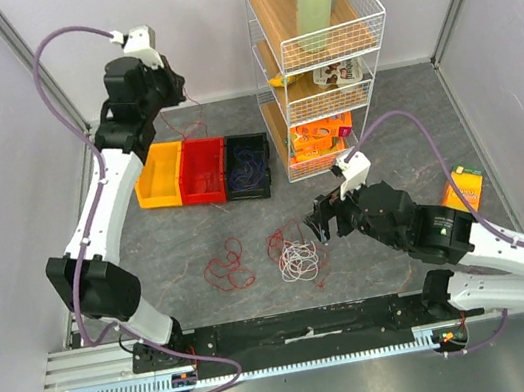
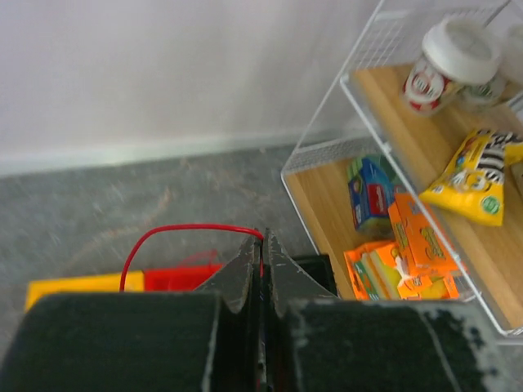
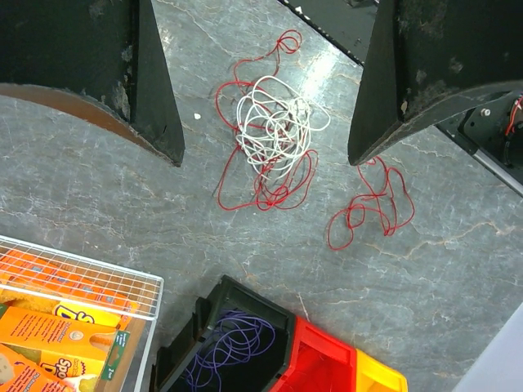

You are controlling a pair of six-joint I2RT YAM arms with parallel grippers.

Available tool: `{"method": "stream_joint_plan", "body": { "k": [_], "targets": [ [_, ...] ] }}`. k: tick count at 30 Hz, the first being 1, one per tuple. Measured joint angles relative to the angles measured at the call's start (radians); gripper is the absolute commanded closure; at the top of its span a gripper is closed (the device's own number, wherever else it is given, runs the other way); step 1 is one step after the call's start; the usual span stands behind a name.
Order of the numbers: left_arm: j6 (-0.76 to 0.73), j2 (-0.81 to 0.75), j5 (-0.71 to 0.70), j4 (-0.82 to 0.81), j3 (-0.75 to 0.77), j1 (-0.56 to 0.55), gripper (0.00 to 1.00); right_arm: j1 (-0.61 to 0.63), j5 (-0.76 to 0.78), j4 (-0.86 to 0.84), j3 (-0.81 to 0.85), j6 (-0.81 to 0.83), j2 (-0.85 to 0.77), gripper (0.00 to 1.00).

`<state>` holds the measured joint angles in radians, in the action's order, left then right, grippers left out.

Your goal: Untangle the cables

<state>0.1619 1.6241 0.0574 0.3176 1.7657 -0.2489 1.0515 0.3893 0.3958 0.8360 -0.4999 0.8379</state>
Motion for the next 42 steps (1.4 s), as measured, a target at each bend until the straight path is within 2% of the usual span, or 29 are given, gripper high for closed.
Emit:
{"method": "stream_joint_plan", "body": {
  "k": [8,19,26,30,36,38,39,41,42],
  "targets": [
    [0.152,-0.027,-0.037,-0.059,-0.252,0.008,0.98,0.0,-0.003,-0.007,-0.028,-0.011,-0.048,0.12],
    [0.387,0.04,-0.029,-0.13,-0.39,0.102,0.98,0.0,-0.011,-0.009,-0.05,-0.032,-0.049,0.12],
    [0.459,0.207,-0.003,-0.13,-0.396,0.091,0.99,0.0,-0.014,-0.018,-0.054,-0.036,-0.039,0.12],
    [0.473,0.248,-0.039,-0.125,-0.394,0.065,0.95,0.0,-0.015,-0.021,-0.06,-0.042,-0.039,0.12],
    [0.473,0.321,-0.051,-0.066,-0.299,0.039,0.61,0.0,-0.018,-0.022,-0.061,-0.05,-0.039,0.12],
    [0.471,0.315,-0.053,-0.043,-0.299,0.037,0.54,0.0,-0.018,-0.022,-0.061,-0.05,-0.039,0.11],
    [0.472,0.304,-0.055,-0.034,-0.306,0.035,0.46,0.0,-0.018,-0.022,-0.061,-0.05,-0.038,0.11],
    [0.47,0.263,-0.056,-0.023,-0.338,0.034,0.16,0.0,-0.019,-0.022,-0.061,-0.05,-0.035,0.11],
    [0.469,0.23,-0.055,-0.008,-0.364,0.034,0.14,0.0,-0.019,-0.023,-0.062,-0.05,-0.031,0.11]
  ]
}}
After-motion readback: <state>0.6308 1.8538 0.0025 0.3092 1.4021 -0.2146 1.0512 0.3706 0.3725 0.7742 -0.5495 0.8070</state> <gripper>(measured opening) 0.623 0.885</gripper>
